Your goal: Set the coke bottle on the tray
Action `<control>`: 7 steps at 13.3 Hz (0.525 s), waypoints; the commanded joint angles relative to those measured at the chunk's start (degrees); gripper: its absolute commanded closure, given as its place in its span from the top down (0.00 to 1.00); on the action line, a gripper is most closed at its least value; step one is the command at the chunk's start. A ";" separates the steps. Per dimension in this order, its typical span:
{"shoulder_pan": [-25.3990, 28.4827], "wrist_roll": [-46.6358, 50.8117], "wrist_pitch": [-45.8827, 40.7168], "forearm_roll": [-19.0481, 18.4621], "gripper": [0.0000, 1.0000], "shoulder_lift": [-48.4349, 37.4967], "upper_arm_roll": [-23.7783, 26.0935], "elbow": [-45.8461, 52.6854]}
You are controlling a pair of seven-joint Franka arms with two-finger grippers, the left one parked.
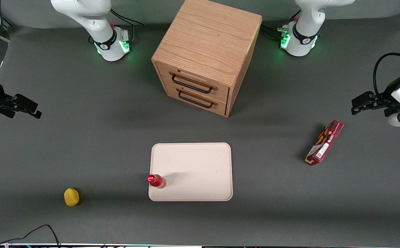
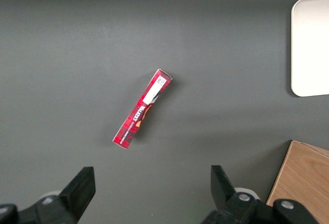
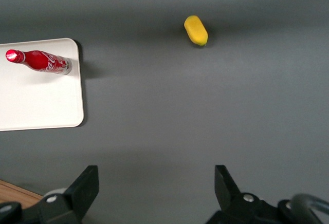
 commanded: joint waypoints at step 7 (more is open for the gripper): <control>-0.20 -0.84 -7.42 -1.41 1.00 1.64 1.47 8.88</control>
